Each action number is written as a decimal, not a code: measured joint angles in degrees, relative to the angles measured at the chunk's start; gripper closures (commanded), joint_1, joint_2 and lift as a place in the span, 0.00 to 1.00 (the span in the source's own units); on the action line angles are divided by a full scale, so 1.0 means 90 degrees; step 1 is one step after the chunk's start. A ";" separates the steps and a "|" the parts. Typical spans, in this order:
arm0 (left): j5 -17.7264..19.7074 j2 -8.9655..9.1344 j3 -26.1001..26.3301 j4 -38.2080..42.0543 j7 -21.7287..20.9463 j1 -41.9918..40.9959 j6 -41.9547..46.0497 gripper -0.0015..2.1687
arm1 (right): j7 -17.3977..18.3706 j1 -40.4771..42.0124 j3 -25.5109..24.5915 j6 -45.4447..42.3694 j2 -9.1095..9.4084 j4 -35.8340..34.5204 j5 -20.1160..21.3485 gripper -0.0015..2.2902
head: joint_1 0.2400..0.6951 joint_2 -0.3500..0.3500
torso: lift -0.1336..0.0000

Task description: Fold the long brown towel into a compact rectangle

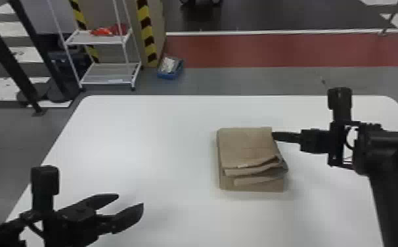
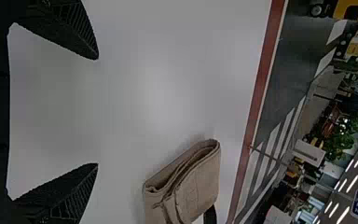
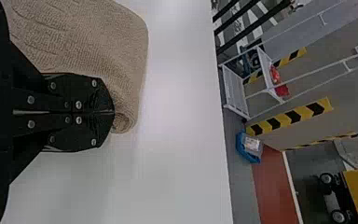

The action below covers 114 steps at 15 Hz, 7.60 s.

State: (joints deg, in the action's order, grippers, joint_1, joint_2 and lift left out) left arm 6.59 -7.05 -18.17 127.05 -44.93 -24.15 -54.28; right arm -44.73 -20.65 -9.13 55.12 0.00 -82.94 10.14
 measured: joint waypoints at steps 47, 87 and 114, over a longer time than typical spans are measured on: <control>-0.0800 0.0707 0.0931 0.0109 0.0686 0.0046 -0.0196 0.03 | 0.3113 0.2871 0.0884 0.0133 -0.3615 -0.4265 -0.2124 0.04 | 1.00 0.25 | 0.10; -0.0352 0.0783 0.1124 -0.0504 0.1936 0.0059 0.1685 0.04 | -0.2922 -0.1426 0.6635 -0.1168 -0.4004 -0.2276 0.1801 0.06 | 1.00 0.60 | 0.10; -0.0293 0.0783 0.1160 -0.0522 0.1875 0.0033 0.1776 0.04 | -0.2539 -0.1493 0.6604 -0.0905 -0.3582 -0.2050 0.1833 0.70 | 1.00 0.63 | 0.10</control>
State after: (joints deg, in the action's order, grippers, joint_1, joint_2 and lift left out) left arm 3.96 0.00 -7.73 122.36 -28.05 -23.85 -38.30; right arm -67.58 -34.09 50.31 46.98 -32.24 -101.40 26.64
